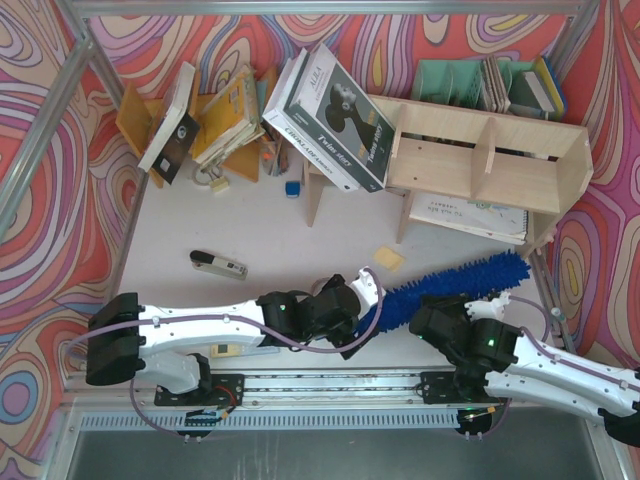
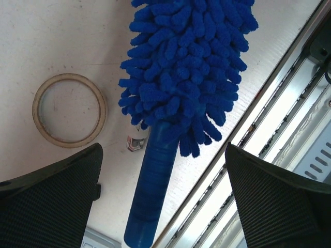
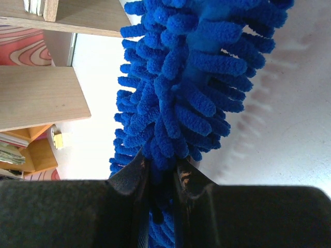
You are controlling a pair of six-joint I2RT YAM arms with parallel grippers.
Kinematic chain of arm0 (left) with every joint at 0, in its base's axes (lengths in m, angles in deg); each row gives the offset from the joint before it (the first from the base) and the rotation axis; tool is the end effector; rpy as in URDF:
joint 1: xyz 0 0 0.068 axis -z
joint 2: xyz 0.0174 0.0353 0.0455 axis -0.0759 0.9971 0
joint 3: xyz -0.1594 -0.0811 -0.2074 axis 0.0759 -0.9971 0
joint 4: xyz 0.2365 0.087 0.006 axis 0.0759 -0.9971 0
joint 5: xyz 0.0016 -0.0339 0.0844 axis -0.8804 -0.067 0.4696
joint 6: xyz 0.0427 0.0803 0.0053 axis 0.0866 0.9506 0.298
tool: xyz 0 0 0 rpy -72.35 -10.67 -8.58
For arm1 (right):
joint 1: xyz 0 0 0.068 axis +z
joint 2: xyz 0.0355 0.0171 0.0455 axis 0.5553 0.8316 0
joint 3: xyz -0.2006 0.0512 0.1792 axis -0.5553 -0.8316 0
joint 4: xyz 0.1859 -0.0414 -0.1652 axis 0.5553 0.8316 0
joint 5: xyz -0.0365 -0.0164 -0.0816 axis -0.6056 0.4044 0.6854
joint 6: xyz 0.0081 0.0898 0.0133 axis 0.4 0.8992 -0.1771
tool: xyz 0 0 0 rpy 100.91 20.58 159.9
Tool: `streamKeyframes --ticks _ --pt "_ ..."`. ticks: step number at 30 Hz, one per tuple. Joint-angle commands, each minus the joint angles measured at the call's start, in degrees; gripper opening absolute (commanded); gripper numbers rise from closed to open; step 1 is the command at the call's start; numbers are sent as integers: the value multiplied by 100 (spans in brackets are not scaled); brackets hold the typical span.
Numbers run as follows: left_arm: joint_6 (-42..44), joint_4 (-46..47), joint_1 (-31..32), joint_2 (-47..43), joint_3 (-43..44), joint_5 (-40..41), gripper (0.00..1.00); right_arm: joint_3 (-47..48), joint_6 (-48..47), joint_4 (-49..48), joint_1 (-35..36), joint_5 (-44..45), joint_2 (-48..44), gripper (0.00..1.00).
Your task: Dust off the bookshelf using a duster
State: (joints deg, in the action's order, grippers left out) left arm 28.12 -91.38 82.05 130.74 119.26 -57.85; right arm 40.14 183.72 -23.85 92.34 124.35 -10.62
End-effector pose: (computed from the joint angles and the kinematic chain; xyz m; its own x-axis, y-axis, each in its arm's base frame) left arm 0.0865 -0.3145 0.2310 -0.3356 0.5444 -0.7687 0.8673 0.4971 -0.0267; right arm 0.1052 0.0552 0.1772 -0.1059 0.9444 -0.3112 0.5649 0.3147 0.7628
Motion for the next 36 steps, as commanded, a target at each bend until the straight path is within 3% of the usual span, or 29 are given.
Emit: streamKeyframes --ticks 1,12,29,36 --pt "72 437 23 152 -152 -8 89 184 2167 20 19 310 -88 0" --pt "87 671 23 576 -97 57 68 193 1890 -215 19 238 -251 0" --pt "-199 77 22 897 520 145 2 120 2071 84 19 204 -430 0" --pt "-369 -194 116 491 589 291 0 95 2297 495 19 119 -403 0"
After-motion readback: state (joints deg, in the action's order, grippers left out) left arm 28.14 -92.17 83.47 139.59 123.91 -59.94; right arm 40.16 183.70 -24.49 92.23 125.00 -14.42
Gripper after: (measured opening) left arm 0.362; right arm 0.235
